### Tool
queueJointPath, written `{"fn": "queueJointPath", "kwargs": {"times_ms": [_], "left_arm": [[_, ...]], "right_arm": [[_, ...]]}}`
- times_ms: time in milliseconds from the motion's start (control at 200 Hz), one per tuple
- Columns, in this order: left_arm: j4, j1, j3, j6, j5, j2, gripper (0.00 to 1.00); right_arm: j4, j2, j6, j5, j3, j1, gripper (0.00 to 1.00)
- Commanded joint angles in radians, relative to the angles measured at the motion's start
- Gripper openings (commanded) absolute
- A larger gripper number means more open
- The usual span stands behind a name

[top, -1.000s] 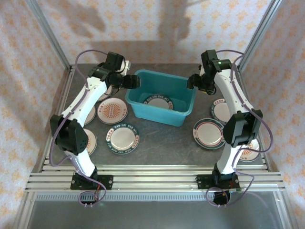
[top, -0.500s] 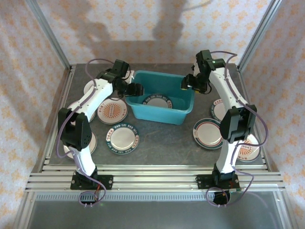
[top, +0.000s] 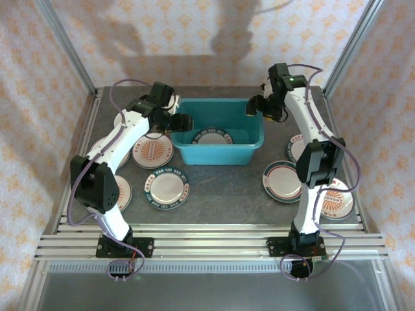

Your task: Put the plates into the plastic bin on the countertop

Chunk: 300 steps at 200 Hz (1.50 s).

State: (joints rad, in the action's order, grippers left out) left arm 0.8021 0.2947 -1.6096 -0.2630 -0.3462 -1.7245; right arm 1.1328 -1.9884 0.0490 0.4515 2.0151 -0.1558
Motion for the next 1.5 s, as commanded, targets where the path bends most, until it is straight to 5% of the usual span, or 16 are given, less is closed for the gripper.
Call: {"fn": "queueJointPath", "kwargs": {"times_ms": [0,290,530,1251,1496], "left_arm": [[0.034,0.007,-0.106,0.039,0.094,0.041,0.77],[0.057,0.007,-0.258,0.066,0.11,0.009,0.77],[0.019,0.014,-0.317,0.053,0.02,-0.038,0.77],[0.022,0.041,-0.453,0.062,-0.099,-0.166,0.77],[0.06,0.065,-0.526,0.077,-0.1,-0.219,0.77]], "right_arm": [[0.004,0.152,-0.015,-0.091,-0.059,0.063,0.74],[-0.109,0.387,0.029,-0.111,-0.368,0.307,0.74],[-0.251,0.422,0.076,-0.035,-0.649,0.55,0.72],[-0.413,0.469,0.313,-0.374,-0.934,0.515,0.72],[-0.505,0.452,0.349,-0.354,-1.01,0.527,0.71]]}}
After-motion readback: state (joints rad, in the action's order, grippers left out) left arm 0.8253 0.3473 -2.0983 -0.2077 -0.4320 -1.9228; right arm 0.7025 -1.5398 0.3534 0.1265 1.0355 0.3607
